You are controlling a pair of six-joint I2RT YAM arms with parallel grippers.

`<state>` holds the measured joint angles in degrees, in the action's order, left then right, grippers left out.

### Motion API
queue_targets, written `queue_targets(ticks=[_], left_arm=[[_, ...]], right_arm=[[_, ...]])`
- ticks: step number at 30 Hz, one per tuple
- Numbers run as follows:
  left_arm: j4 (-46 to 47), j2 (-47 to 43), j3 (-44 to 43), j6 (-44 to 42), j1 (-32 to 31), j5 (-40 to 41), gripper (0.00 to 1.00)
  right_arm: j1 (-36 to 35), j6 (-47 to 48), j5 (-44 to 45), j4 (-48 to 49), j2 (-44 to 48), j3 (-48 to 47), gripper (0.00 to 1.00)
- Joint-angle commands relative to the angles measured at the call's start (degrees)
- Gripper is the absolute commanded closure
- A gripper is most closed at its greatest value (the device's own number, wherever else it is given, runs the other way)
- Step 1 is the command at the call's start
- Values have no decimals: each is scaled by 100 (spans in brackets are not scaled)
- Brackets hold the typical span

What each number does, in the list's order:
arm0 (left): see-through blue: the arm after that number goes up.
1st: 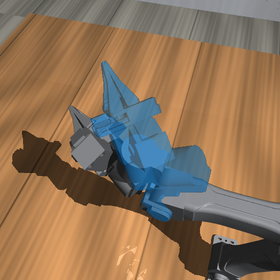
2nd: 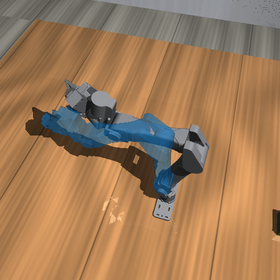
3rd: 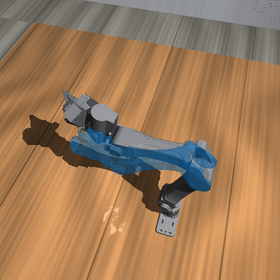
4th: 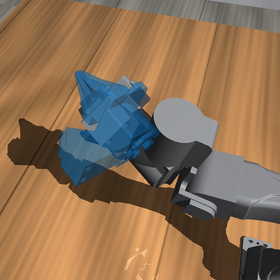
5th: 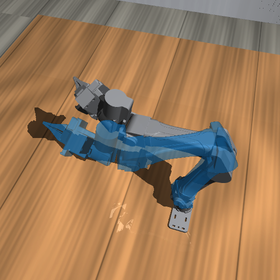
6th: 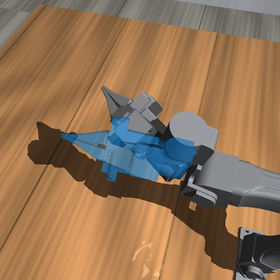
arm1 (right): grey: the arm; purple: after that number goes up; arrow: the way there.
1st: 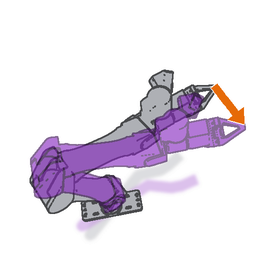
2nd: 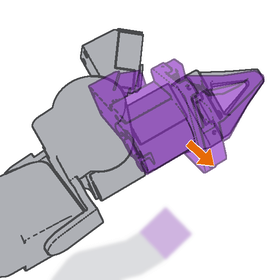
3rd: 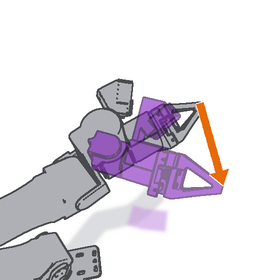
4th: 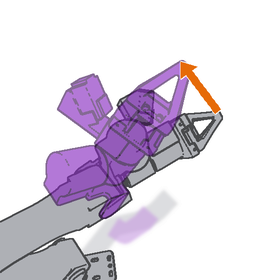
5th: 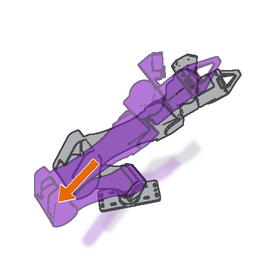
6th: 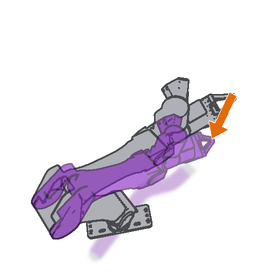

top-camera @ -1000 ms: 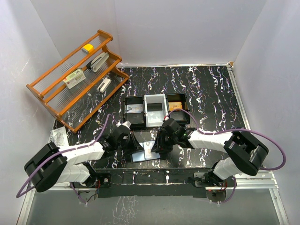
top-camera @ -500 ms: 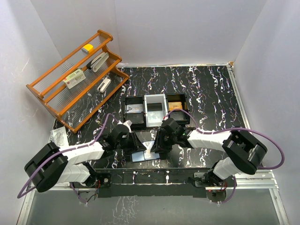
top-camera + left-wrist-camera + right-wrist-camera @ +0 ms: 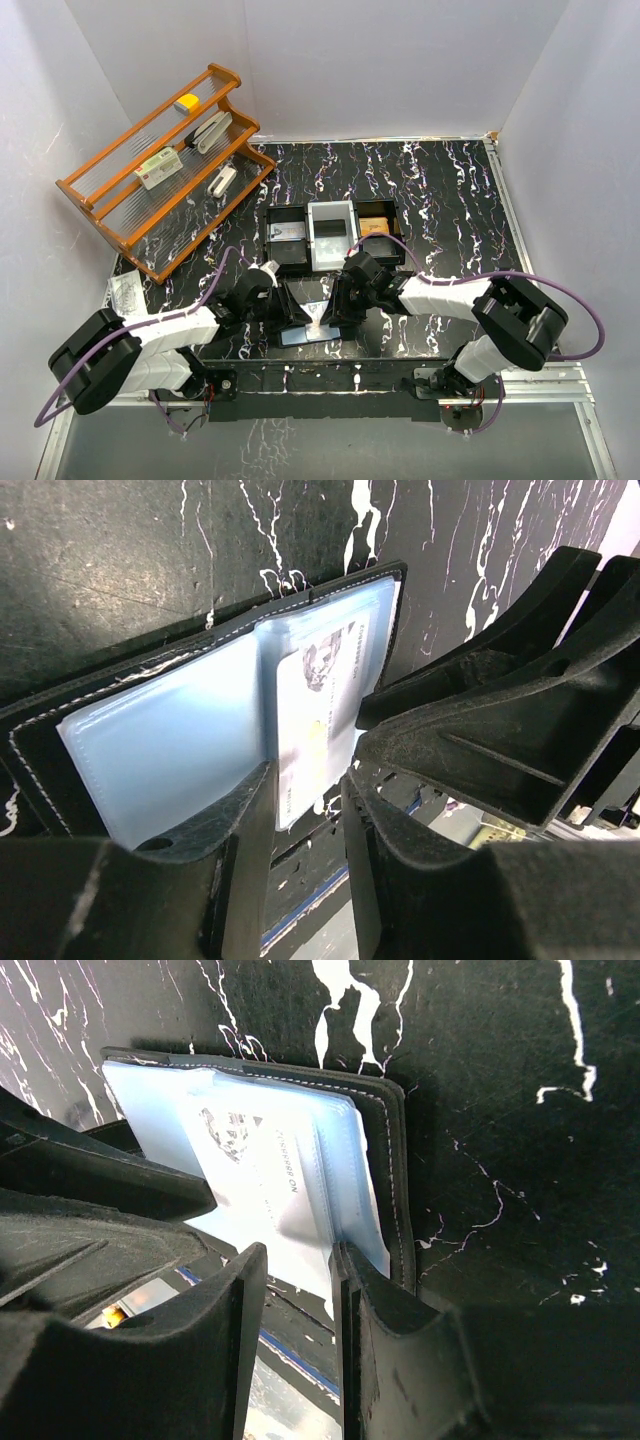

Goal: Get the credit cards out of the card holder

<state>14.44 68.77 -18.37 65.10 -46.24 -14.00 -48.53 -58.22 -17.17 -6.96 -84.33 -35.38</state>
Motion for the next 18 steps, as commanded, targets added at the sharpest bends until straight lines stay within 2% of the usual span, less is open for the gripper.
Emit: queue_targets(ticks=[1, 10, 14, 18], left_arm=[[-325, -193, -24, -98, 19, 110, 69], [-187, 43, 61, -42, 18, 86, 72], [52, 211, 79, -81, 19, -46, 82], [160, 363, 57, -172, 18, -109, 88]], right_arm=[[-50, 117, 218, -166, -232, -5, 69], [-49, 126, 197, -156, -292, -29, 69], [-43, 126, 188, -156, -297, -16, 69], [-42, 126, 188, -164, -302, -24, 69]])
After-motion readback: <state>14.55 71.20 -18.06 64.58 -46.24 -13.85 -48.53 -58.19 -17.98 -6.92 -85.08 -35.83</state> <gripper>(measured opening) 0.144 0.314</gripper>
